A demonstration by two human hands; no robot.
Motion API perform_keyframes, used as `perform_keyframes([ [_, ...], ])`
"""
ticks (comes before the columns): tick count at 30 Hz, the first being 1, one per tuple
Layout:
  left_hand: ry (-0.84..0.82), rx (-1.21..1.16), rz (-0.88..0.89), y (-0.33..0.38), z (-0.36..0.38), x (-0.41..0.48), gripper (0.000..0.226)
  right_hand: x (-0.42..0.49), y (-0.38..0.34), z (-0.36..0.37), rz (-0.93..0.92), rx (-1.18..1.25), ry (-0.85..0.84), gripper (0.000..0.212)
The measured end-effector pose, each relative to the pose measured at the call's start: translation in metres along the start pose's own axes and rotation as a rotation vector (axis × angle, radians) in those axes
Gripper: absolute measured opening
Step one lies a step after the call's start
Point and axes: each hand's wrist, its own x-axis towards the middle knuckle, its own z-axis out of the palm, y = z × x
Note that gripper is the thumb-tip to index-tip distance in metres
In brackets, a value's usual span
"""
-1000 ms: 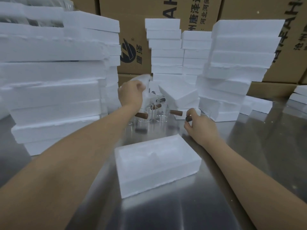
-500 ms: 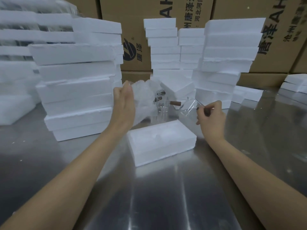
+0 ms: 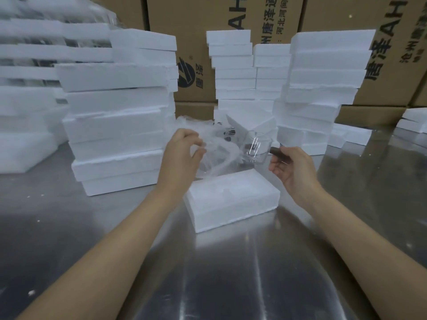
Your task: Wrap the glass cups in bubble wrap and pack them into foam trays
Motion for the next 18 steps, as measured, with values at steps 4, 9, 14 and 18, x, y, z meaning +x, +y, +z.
perform_keyframes([
  [4, -0.07, 0.295, -0.061, -0.009, -0.006, 0.001, 0.018, -0.007, -0.009, 0.009, -0.012, 0.047, -0.021, 0.015],
  [9, -0.038, 0.06, -0.106, 0.002, -0.007, 0.001, 0.023, -0.022, -0.021, 0.026, -0.033, 0.05, -0.174, 0.024],
  [14, -0.009, -0.214, -0.175, 0.019, -0.003, -0.003, 0.023, -0.039, -0.023, 0.042, -0.068, -0.124, -0.396, 0.025],
  [18, 0.018, -0.307, -0.244, 0.027, -0.007, 0.0, 0.01, -0.042, -0.024, 0.044, -0.096, -0.283, -0.196, 0.02],
])
